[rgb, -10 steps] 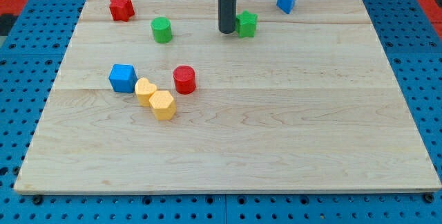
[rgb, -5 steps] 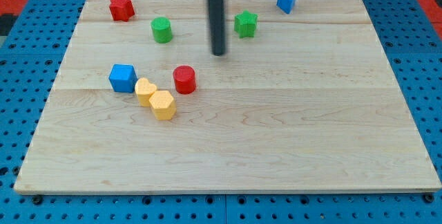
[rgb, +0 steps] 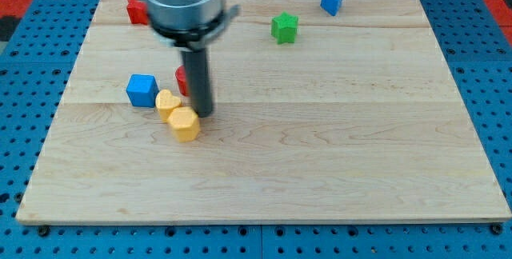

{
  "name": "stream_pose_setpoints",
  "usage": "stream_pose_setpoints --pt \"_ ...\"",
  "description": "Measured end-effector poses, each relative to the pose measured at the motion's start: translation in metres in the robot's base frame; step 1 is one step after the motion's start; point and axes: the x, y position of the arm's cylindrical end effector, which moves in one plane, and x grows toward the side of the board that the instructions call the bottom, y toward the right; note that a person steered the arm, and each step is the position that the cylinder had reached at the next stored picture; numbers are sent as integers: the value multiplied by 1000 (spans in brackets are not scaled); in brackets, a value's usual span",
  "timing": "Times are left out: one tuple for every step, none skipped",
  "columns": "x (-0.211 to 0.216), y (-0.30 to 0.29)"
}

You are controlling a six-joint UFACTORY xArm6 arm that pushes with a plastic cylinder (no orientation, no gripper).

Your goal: Move the red circle diagonally to the bottom right of the green circle

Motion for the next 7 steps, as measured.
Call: stream_pose_setpoints --pt "-24 -52" --pt "-42 11" --pt "-34 39" --pt "4 69" --pt "-32 69" --pt "-75 27" --pt "-55 42"
